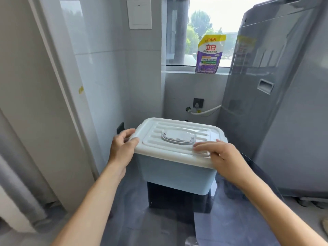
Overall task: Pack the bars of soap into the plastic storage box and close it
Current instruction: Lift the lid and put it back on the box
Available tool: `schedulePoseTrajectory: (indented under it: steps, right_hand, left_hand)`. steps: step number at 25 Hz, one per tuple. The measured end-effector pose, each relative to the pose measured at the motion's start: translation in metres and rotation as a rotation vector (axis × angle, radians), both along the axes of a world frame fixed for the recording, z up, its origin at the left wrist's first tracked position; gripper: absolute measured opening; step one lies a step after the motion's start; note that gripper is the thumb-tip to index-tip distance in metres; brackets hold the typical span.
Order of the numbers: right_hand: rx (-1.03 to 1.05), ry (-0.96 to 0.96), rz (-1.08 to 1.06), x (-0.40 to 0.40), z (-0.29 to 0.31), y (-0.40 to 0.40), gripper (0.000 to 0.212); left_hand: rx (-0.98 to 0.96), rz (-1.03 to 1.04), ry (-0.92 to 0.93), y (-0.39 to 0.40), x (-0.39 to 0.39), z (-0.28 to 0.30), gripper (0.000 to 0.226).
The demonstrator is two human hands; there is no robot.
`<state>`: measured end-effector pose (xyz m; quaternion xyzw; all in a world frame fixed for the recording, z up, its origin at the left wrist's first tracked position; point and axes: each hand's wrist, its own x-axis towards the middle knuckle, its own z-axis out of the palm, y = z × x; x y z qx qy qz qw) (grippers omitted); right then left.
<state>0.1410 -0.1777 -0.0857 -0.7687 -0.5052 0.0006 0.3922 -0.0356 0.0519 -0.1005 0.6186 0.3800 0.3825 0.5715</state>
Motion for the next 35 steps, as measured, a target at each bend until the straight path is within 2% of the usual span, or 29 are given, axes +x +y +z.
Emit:
schedulePoseTrajectory:
  steps: [2, 3, 6, 8, 10, 12, 14, 17, 19, 22, 23, 27, 31, 33, 35]
  right_hand:
    - [0.147, 0.215, -0.077, 0.012, -0.012, -0.018, 0.051]
    - [0.202, 0.327, -0.119, 0.017, -0.018, -0.02, 0.051]
    - [0.31, 0.688, -0.296, 0.029, -0.025, -0.018, 0.074]
    - [0.34, 0.84, -0.403, 0.042, -0.029, -0.023, 0.08]
    - [0.275, 1.018, -0.482, 0.055, -0.026, -0.033, 0.07]
    - [0.202, 1.152, -0.463, 0.057, -0.022, -0.039, 0.054]
    - [0.286, 1.142, -0.484, 0.061, -0.027, -0.041, 0.044]
    - [0.532, 0.934, -0.474, 0.06, -0.034, -0.04, 0.026]
    - [0.633, 0.918, -0.384, 0.059, -0.034, -0.039, 0.016]
    - [0.63, 0.926, -0.293, 0.062, -0.034, -0.043, 0.022]
    - [0.613, 0.894, -0.256, 0.062, -0.033, -0.044, 0.025]
    - [0.557, 0.742, -0.211, 0.06, -0.029, -0.046, 0.033]
    - [0.606, 0.749, -0.245, 0.055, -0.032, -0.042, 0.034]
    - [0.612, 0.738, -0.248, 0.052, -0.033, -0.042, 0.038]
    - [0.631, 0.742, -0.26, 0.051, -0.032, -0.041, 0.038]
  left_hand:
    - [-0.342, -0.113, -0.153, -0.005, 0.002, -0.002, 0.043]
    - [-0.427, -0.149, -0.207, -0.006, 0.002, -0.003, 0.043]
    - [-0.416, -0.209, -0.232, -0.01, 0.005, -0.009, 0.038]
    - [-0.401, -0.267, -0.209, -0.017, 0.008, -0.014, 0.04]
    - [-0.385, -0.321, -0.184, -0.027, 0.016, -0.018, 0.04]
    - [-0.38, -0.28, -0.241, -0.034, 0.024, -0.016, 0.041]
    - [-0.361, -0.178, -0.328, -0.041, 0.033, -0.015, 0.036]
    - [-0.366, -0.002, -0.415, -0.054, 0.042, -0.019, 0.026]
    - [-0.389, 0.059, -0.434, -0.058, 0.046, -0.019, 0.036]
    - [-0.493, 0.053, -0.481, -0.059, 0.044, -0.022, 0.077]
    - [-0.517, 0.04, -0.486, -0.058, 0.042, -0.023, 0.083]
    - [-0.54, 0.041, -0.452, -0.054, 0.042, -0.024, 0.073]
    - [-0.572, -0.058, -0.393, -0.052, 0.039, -0.021, 0.045]
    - [-0.525, -0.018, -0.386, -0.05, 0.038, -0.023, 0.056]
    - [-0.333, 0.078, -0.345, -0.048, 0.038, -0.02, 0.072]
